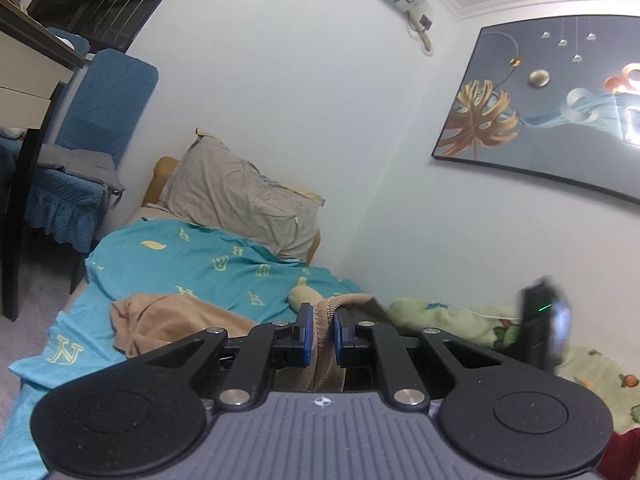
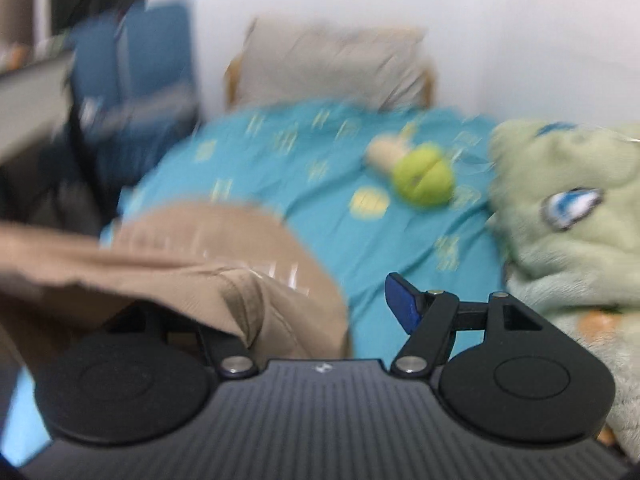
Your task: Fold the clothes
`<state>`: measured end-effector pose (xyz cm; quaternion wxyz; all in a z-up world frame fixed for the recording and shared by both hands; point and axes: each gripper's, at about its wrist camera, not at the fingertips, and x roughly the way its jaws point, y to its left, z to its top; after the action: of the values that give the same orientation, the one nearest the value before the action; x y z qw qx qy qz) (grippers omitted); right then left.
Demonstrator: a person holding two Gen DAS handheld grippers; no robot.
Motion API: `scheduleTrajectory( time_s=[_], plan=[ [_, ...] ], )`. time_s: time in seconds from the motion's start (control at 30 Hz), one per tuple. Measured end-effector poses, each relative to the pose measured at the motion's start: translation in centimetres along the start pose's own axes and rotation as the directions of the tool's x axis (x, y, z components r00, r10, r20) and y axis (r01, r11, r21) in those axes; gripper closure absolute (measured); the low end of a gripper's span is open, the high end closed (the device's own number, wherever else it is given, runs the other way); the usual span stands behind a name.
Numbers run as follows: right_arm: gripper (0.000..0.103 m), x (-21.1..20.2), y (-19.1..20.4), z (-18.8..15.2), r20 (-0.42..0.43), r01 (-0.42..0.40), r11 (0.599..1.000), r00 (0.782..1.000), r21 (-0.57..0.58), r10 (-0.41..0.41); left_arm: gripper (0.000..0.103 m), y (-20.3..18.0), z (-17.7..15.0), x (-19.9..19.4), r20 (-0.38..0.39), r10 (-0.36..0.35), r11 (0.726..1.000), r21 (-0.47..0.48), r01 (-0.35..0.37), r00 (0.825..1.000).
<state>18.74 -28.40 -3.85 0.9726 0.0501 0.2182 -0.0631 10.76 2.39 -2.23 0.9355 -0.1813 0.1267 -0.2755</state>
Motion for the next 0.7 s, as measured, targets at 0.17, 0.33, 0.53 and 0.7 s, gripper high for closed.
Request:
scheduleTrajectory(
  time_s=[0.17, 0.33, 0.53, 0.7],
  plan=[
    [0.034, -0.7, 0.2, -0.1, -0.011, 0.041, 0.995, 0.999, -0.085, -0.042, 0.092, 0.0, -0.3, 0.4, -0.039, 0.037, 0.999, 0.018, -0.036, 0.999],
    [0.089, -1.5, 0.0, -0.2, 0.0, -0.052, 0.998, 0.999, -0.02, 0.052, 0.091, 0.0, -1.3, 2.1, -0.136, 0.084, 0.995, 0.065, -0.076, 0.987],
    [0.091, -2.7, 0.4, 0.4, 0.07, -0.131, 0.991, 0.989, 0.017, 0.13, 0.07, -0.6, -2.4, 3.5, -0.191, 0.126, 0.989, 0.101, -0.109, 0.973],
    [0.091, -3.0, 0.0, 0.8, 0.065, -0.162, 0.984, 0.985, 0.08, 0.157, 0.039, -2.7, -3.9, 5.2, -0.212, 0.159, 0.975, 0.189, -0.119, 0.964]
  ],
)
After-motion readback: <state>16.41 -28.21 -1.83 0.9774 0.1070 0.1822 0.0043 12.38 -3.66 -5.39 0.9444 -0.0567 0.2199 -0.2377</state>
